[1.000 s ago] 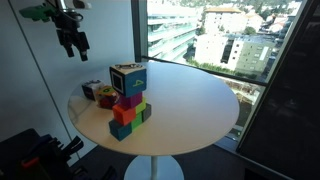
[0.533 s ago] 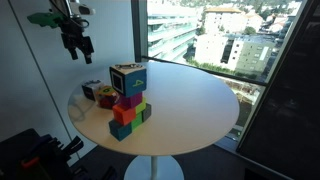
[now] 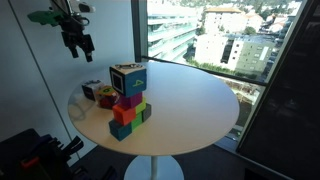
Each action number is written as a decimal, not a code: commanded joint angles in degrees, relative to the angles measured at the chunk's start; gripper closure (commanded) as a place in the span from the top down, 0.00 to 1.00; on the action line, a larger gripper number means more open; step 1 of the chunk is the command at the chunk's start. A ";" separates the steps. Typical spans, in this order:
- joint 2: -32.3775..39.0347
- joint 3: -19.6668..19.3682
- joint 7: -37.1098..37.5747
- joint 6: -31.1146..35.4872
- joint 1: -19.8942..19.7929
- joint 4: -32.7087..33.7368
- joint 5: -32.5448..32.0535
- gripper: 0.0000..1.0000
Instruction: Pick up the block with the number one on it and put it on the block with the number four on it
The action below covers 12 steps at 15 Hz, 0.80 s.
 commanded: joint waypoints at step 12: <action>6.35 0.23 0.49 0.52 0.28 0.53 -2.06 1.00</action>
